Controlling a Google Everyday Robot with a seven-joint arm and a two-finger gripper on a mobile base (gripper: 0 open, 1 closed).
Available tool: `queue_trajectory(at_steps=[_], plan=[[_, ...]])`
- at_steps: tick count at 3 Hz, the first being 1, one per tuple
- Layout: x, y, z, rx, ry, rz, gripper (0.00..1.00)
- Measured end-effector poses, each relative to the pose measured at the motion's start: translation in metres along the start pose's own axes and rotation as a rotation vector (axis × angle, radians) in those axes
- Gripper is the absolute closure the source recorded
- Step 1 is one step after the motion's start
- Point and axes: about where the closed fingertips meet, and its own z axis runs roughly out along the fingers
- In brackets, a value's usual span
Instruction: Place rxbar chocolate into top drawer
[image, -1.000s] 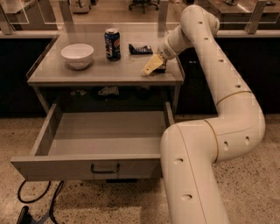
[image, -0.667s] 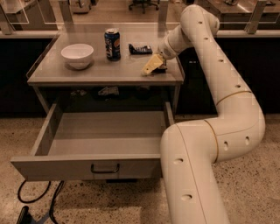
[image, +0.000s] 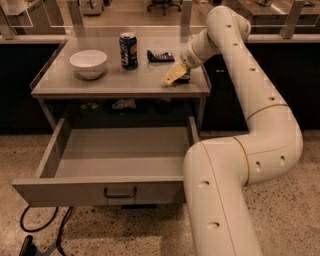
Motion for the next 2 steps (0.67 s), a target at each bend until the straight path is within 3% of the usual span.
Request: queue_trajectory(at_steps=[2], plan=[[-0.0016, 0.0013, -0.0017, -0.002, 0.006, 0.007, 0.0]])
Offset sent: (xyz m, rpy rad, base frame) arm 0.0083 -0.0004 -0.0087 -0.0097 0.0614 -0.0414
